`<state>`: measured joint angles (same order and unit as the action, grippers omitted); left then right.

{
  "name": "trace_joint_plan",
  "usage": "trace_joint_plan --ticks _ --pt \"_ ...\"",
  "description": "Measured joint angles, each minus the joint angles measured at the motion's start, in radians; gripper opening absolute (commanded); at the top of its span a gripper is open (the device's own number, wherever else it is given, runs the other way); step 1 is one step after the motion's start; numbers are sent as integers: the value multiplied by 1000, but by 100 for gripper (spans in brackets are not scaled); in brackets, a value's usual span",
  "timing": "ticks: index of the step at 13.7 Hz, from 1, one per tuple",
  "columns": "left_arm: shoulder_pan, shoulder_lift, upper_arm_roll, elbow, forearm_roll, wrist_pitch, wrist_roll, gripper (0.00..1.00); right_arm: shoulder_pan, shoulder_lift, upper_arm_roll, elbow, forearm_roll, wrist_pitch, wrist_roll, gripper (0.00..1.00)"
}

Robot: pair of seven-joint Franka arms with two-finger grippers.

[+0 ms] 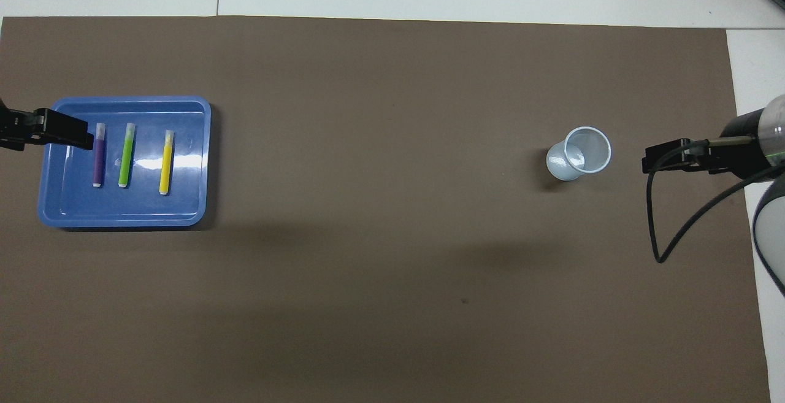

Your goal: Transfer and insert pens with both arms

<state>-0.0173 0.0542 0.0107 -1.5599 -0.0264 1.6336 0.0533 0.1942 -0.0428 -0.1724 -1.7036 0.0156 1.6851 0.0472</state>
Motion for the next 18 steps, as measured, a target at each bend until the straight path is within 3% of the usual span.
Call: trace_joint_plan --ticks 15,18 --pt "0 -5 -1 -8 0 0 2 100 0 -17 -2 -28 1 -19 0 100" --pt "0 -27 -1 -70 0 74 2 99 0 -18 -2 -28 1 -32 0 100"
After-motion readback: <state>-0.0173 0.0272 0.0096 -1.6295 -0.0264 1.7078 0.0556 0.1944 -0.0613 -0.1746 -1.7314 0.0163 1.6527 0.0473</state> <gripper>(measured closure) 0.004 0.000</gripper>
